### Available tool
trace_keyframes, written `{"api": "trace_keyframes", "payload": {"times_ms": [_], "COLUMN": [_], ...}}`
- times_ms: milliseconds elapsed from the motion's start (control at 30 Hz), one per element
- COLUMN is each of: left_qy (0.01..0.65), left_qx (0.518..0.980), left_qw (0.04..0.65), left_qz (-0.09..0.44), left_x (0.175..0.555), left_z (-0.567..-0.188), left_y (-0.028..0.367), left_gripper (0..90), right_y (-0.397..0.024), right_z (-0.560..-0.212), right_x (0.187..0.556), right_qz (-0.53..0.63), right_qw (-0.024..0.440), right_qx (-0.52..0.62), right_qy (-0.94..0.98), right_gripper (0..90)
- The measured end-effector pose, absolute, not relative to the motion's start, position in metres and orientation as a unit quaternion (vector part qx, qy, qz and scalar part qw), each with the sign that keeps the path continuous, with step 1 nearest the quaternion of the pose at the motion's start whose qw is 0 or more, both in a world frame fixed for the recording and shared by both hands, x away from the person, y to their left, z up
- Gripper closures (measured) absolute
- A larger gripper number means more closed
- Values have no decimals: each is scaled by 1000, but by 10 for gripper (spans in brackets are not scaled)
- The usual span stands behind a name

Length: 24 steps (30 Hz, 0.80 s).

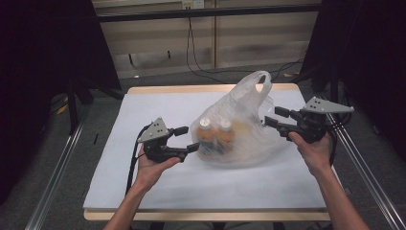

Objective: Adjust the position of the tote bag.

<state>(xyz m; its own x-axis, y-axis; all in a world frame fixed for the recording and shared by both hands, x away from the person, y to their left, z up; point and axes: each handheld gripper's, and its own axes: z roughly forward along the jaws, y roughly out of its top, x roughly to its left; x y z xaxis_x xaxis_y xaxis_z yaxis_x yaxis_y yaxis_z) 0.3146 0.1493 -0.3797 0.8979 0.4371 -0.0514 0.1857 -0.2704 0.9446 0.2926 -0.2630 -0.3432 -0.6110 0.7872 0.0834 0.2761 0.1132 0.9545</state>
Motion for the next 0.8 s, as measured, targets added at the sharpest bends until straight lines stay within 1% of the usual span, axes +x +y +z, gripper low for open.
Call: {"api": "trace_keyframes", "payload": {"times_ms": [33,67,100,200,267,333,500,567,667,700,733,767,800], "left_qy": [200,201,203,205,205,206,205,206,207,213,210,214,215], "left_qx": [789,789,788,789,790,791,790,789,785,787,783,782,778], "left_qw": [571,570,570,567,565,564,564,566,570,565,572,572,577], "left_qz": [111,112,112,117,120,120,123,121,126,130,126,125,125], "left_x": [316,316,317,317,318,318,317,317,318,317,318,318,318], "left_z": [-381,-381,-381,-382,-382,-382,-383,-383,-382,-381,-382,-381,-381], "left_y": [150,151,151,152,152,153,154,155,157,158,158,159,159], "left_gripper": [280,259,259,222,215,207,212,212,207,206,206,206,206], "right_y": [-262,-259,-259,-255,-255,-252,-248,-249,-247,-242,-242,-240,-234], "right_z": [-340,-333,-333,-320,-318,-311,-307,-307,-304,-301,-301,-299,-293], "right_x": [295,302,302,316,317,322,328,333,336,336,336,336,334], "right_qz": [550,552,552,553,553,559,556,563,569,566,566,568,574], "right_qw": [234,234,234,236,239,242,240,235,229,234,234,232,227], "right_qx": [376,373,373,368,367,365,364,367,363,360,360,355,339], "right_qy": [708,709,709,709,709,704,708,703,701,704,704,705,710], "right_gripper": [403,397,397,390,399,436,453,503,638,763,763,793,846]}}
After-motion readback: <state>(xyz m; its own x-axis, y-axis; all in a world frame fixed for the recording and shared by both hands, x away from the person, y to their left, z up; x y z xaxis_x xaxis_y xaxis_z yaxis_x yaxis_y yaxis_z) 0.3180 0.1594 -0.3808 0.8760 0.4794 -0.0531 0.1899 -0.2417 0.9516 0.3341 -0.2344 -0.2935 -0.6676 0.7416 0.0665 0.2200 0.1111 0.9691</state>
